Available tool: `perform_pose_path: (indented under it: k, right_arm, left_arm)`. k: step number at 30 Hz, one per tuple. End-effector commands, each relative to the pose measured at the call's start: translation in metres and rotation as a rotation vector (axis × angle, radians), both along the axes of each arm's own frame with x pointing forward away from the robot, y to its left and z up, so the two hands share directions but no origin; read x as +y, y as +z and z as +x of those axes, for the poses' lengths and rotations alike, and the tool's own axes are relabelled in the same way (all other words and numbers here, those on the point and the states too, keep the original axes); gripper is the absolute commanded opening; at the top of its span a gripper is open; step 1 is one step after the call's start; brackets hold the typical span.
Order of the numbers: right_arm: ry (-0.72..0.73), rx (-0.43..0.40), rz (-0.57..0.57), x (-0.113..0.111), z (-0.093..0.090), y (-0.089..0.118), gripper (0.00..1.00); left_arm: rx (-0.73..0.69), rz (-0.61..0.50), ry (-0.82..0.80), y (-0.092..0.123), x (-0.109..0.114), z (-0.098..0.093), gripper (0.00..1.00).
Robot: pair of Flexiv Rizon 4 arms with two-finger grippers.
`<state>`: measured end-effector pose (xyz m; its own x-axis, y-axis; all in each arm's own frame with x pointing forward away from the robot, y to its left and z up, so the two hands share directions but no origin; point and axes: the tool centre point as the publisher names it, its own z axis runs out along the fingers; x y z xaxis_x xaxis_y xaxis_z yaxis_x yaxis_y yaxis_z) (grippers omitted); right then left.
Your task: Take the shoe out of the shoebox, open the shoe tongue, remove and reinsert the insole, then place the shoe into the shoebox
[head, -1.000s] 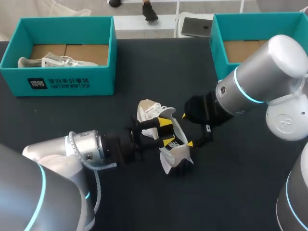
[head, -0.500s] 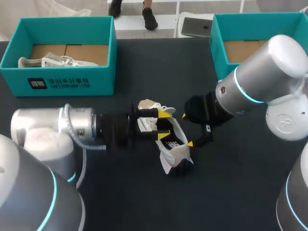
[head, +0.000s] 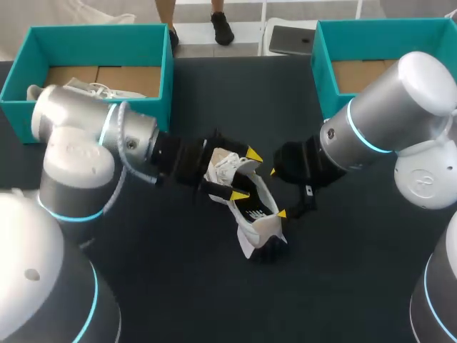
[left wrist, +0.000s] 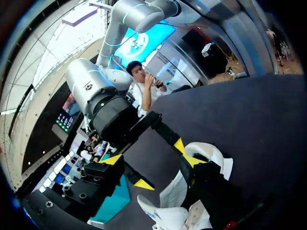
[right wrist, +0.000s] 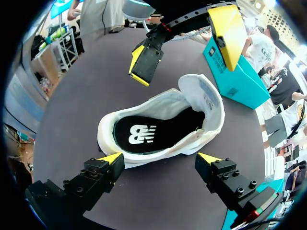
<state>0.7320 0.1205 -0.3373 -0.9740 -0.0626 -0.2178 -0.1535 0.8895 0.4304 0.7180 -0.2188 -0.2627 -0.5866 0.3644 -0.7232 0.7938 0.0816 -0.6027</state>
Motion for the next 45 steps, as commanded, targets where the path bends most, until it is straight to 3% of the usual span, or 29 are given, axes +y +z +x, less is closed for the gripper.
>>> perform_pose_path:
  k: [1, 10, 22, 28, 33, 42, 43, 44, 45]
  right_arm:
    - [-0.004, -0.004, -0.004, 0.002, -0.001, -0.001, 1.0]
    - [0.0, 0.035, 0.002, -0.028, 0.001, 0.014, 1.0]
    - [0.075, 0.038, -0.088, -0.084, 0.007, 0.077, 1.0]
    - [0.137, 0.064, -0.105, -0.101, 0.011, 0.104, 1.0]
    - [0.174, 0.085, -0.075, -0.103, 0.012, 0.116, 1.0]
    - [0.146, 0.077, -0.091, -0.105, 0.015, 0.116, 1.0]
    - [0.146, 0.077, -0.091, -0.105, 0.015, 0.116, 1.0]
    - [0.146, 0.077, -0.091, -0.105, 0.015, 0.116, 1.0]
    - [0.146, 0.077, -0.091, -0.105, 0.015, 0.116, 1.0]
  left_arm:
    - [0.106, 0.621, -0.456, 0.004, 0.014, 0.001, 1.0]
    - [0.106, 0.621, -0.456, 0.004, 0.014, 0.001, 1.0]
    - [0.106, 0.621, -0.456, 0.004, 0.014, 0.001, 1.0]
    - [0.106, 0.621, -0.456, 0.004, 0.014, 0.001, 1.0]
    - [0.106, 0.621, -0.456, 0.004, 0.014, 0.001, 1.0]
    - [0.039, 0.788, -0.359, -0.005, 0.013, 0.024, 1.0]
    - [0.031, 0.801, -0.368, -0.007, 0.011, 0.026, 0.91]
    - [0.028, 0.81, -0.366, -0.008, 0.01, 0.027, 0.58]
    - [0.034, 0.826, -0.362, -0.009, 0.008, 0.029, 0.43]
